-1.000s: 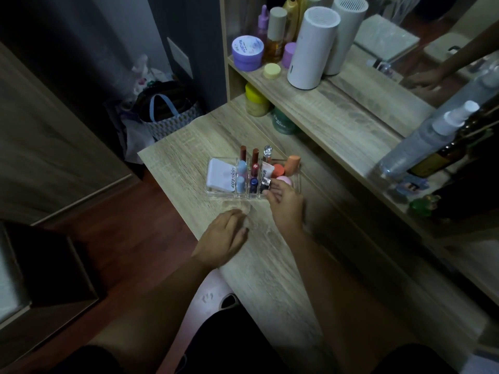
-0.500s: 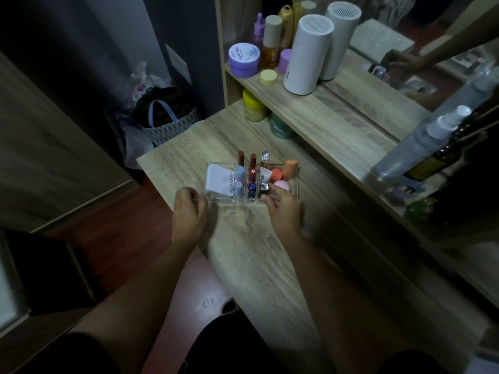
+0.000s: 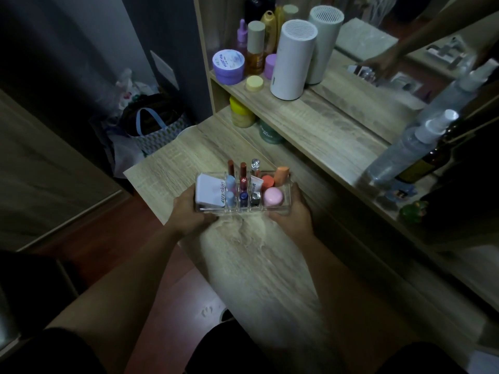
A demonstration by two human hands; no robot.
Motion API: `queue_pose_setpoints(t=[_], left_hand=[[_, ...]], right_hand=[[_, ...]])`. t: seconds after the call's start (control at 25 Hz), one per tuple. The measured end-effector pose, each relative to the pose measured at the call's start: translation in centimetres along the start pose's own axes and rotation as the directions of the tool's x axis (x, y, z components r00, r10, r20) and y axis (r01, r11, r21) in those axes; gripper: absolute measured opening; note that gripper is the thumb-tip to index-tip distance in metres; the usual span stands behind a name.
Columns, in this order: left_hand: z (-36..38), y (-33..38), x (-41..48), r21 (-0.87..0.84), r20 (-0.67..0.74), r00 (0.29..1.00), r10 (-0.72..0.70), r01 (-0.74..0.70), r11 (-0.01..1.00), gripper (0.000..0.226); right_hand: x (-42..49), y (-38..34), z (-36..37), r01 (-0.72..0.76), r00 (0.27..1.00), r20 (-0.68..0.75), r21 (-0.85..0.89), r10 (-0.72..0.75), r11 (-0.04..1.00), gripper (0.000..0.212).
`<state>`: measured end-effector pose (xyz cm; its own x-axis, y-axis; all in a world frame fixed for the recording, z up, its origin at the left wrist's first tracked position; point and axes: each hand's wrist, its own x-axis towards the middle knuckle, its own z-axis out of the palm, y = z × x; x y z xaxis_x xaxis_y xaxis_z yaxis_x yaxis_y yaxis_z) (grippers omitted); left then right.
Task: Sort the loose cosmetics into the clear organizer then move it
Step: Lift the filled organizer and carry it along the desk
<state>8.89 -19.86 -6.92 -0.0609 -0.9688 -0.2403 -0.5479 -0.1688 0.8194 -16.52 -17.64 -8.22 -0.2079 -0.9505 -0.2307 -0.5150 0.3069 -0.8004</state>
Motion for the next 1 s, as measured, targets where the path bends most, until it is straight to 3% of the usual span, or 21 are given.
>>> queue_pose_setpoints(t=[0.24, 0.52, 0.76, 0.88, 1.0], left_hand=[[1.2, -0.6, 0.2, 0.135, -0.156, 0.985, 0.077, -0.056, 0.989, 0.079], [1.2, -1.0, -0.1, 0.201, -0.132, 0.986, 0.103, -0.075, 0.977, 0.083], [2.4, 0.2, -1.5, 0.161, 0.005, 0.988, 0.157, -0.156, 0.975, 0.086], [4.0, 1.4, -2.4, 0.157, 0.111, 0.972, 0.209, -0.225, 0.962, 0.091], [5.7, 2.7, -3.2, 0.128, 0.193, 0.954, 0.228, -0.255, 0.958, 0.094]], right_hand=[[0.5, 0.1, -0.2, -0.054, 0.996, 0.07, 0.121, 0.045, 0.991, 0.079], [-1.0, 0.3, -0.6, -0.095, 0.995, -0.01, 0.07, 0.095, 0.993, 0.083], [-5.2, 1.3, -2.2, -0.133, 0.987, -0.078, 0.1, 0.141, 0.986, 0.09], [-8.0, 2.5, -3.7, -0.126, 0.97, -0.196, 0.103, 0.144, 0.987, 0.095], [-10.9, 3.5, -4.9, -0.16, 0.946, -0.248, 0.208, 0.21, 0.965, 0.097]])
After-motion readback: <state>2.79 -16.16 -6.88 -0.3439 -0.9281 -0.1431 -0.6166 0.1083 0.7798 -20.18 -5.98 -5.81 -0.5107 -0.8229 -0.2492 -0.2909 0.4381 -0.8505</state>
